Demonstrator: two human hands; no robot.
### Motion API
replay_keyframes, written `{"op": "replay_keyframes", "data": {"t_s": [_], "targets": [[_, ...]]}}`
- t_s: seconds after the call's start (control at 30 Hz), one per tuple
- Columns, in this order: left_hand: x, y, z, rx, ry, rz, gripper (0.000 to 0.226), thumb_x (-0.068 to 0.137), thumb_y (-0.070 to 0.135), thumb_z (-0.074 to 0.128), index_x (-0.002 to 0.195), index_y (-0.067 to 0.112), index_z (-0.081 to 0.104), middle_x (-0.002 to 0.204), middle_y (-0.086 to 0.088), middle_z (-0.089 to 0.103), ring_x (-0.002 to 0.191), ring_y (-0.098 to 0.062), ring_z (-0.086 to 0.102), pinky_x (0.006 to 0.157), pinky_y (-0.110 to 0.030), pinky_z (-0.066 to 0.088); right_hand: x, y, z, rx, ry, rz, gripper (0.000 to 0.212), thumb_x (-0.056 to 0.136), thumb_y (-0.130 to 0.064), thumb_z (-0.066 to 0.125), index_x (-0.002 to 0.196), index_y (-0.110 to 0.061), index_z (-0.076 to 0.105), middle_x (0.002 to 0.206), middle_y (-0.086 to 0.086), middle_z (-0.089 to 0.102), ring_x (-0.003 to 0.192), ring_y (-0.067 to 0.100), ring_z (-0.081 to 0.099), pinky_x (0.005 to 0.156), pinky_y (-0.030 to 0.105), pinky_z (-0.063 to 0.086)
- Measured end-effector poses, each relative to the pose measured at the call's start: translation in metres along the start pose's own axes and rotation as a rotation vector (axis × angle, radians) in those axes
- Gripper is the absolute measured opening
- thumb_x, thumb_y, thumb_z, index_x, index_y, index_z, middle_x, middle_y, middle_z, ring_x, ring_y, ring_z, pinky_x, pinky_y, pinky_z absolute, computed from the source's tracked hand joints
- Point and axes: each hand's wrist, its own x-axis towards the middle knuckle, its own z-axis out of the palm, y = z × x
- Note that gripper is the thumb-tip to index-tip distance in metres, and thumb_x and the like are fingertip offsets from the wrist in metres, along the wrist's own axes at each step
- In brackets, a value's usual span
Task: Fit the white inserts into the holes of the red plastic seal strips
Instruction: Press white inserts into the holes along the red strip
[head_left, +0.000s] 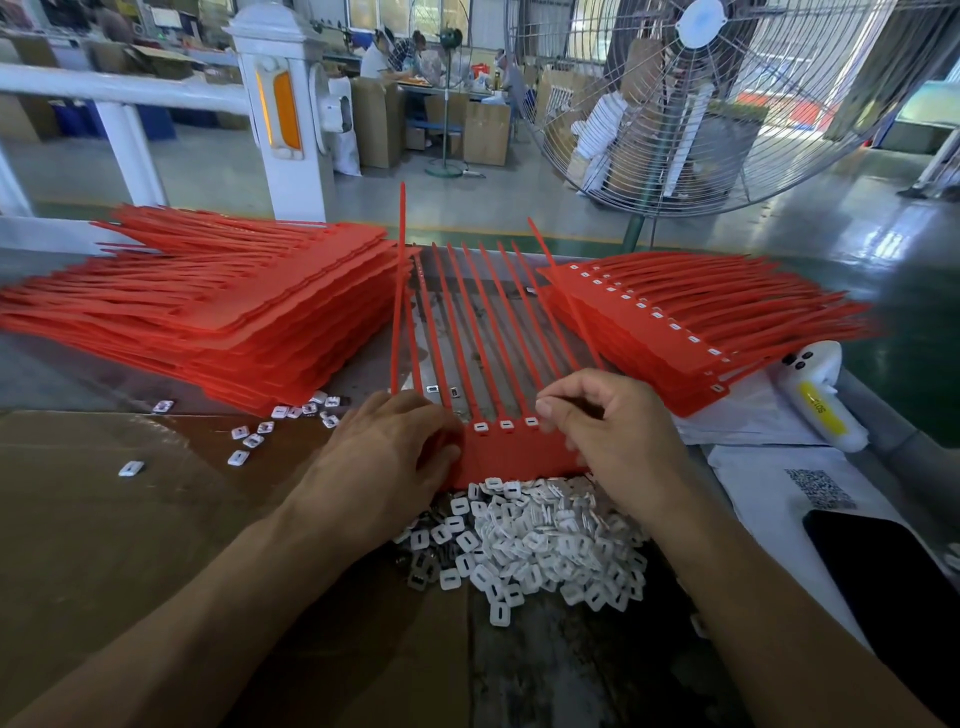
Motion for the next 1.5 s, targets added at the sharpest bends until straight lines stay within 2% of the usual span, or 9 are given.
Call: {"op": "replay_keyframes", "data": {"t_s": [0.1, 0.27, 0.6, 0.87, 0.97, 1.07, 1.2, 1.37, 1.5], "targets": [[0.0, 0.0, 0.0, 0.001, -0.006, 0.0, 0.033, 0.098, 0.045, 0.05, 0.129, 0.041, 0.058, 0.126, 0.02, 0.054, 0.121, -0.007, 0.043, 0.106, -0.034, 0.04, 0.0, 0.001, -0.003, 0.04, 0.057, 0.027, 0.011, 0.097, -0.025, 0.07, 0.087, -0.031, 0.074, 0.079, -0.009, 0.074, 0.062, 0.001, 0.062, 0.062, 0.024, 0.051], [0.001, 0.0, 0.0, 0.001, -0.003, 0.002, 0.032, 0.098, 0.044, 0.051, 0.129, 0.041, 0.059, 0.126, 0.019, 0.055, 0.12, -0.007, 0.044, 0.105, -0.033, 0.04, 0.003, 0.003, -0.006, 0.09, 0.154, 0.058, 0.014, 0.099, -0.024, 0.068, 0.087, -0.031, 0.073, 0.081, -0.012, 0.074, 0.066, 0.002, 0.066, 0.062, 0.028, 0.057], [0.002, -0.001, 0.0, 0.003, -0.022, -0.008, 0.035, 0.096, 0.047, 0.048, 0.13, 0.042, 0.058, 0.128, 0.019, 0.054, 0.121, -0.006, 0.043, 0.105, -0.031, 0.038, 0.007, 0.011, -0.011, 0.194, 0.231, 0.104, 0.013, 0.098, -0.019, 0.068, 0.097, -0.028, 0.077, 0.08, -0.01, 0.075, 0.065, -0.001, 0.065, 0.056, 0.016, 0.051], [0.002, -0.001, -0.001, -0.003, -0.042, -0.021, 0.038, 0.096, 0.05, 0.046, 0.132, 0.044, 0.055, 0.13, 0.021, 0.052, 0.123, -0.005, 0.041, 0.109, -0.035, 0.038, 0.008, 0.015, -0.014, 0.162, 0.234, 0.142, 0.009, 0.097, -0.025, 0.07, 0.097, -0.031, 0.077, 0.08, -0.011, 0.075, 0.06, 0.0, 0.06, 0.055, 0.018, 0.051], [0.002, 0.0, 0.0, 0.001, -0.035, -0.019, 0.036, 0.097, 0.049, 0.048, 0.131, 0.043, 0.056, 0.13, 0.021, 0.052, 0.124, -0.005, 0.041, 0.109, -0.034, 0.038, 0.01, 0.017, -0.014, 0.155, 0.232, 0.167, 0.005, 0.095, -0.027, 0.072, 0.095, -0.029, 0.077, 0.079, -0.012, 0.076, 0.062, -0.002, 0.062, 0.062, 0.025, 0.051], [0.002, 0.0, 0.0, -0.001, -0.033, -0.02, 0.035, 0.097, 0.048, 0.049, 0.132, 0.042, 0.056, 0.13, 0.02, 0.052, 0.123, -0.005, 0.041, 0.109, -0.034, 0.038, 0.009, 0.019, -0.012, 0.098, 0.226, 0.194, 0.006, 0.094, -0.03, 0.073, 0.089, -0.031, 0.076, 0.077, -0.016, 0.074, 0.066, -0.003, 0.064, 0.065, 0.019, 0.047], [0.002, 0.0, 0.0, 0.006, -0.037, -0.027, 0.038, 0.096, 0.049, 0.047, 0.132, 0.041, 0.056, 0.13, 0.019, 0.053, 0.124, -0.006, 0.041, 0.11, -0.035, 0.037, 0.011, 0.016, -0.004, -0.148, 0.166, 0.216, 0.013, 0.096, -0.029, 0.07, 0.084, -0.031, 0.073, 0.077, -0.011, 0.071, 0.072, -0.003, 0.064, 0.051, 0.01, 0.04], [0.001, 0.001, -0.001, 0.005, -0.026, -0.017, 0.035, 0.097, 0.047, 0.049, 0.131, 0.041, 0.058, 0.129, 0.019, 0.054, 0.123, -0.007, 0.043, 0.108, -0.035, 0.038, 0.017, 0.015, 0.001, -0.249, 0.135, 0.242, 0.011, 0.098, -0.028, 0.067, 0.092, -0.025, 0.075, 0.081, -0.017, 0.067, 0.072, -0.001, 0.06, 0.061, 0.016, 0.041], [0.001, 0.001, -0.001, 0.006, -0.028, -0.016, 0.035, 0.098, 0.046, 0.049, 0.131, 0.04, 0.058, 0.129, 0.018, 0.054, 0.124, -0.008, 0.043, 0.108, -0.033, 0.038, 0.019, 0.014, 0.003, -0.273, 0.113, 0.273, 0.011, 0.096, -0.029, 0.066, 0.089, -0.027, 0.074, 0.079, -0.013, 0.069, 0.072, 0.006, 0.064, 0.064, 0.028, 0.047]]}}
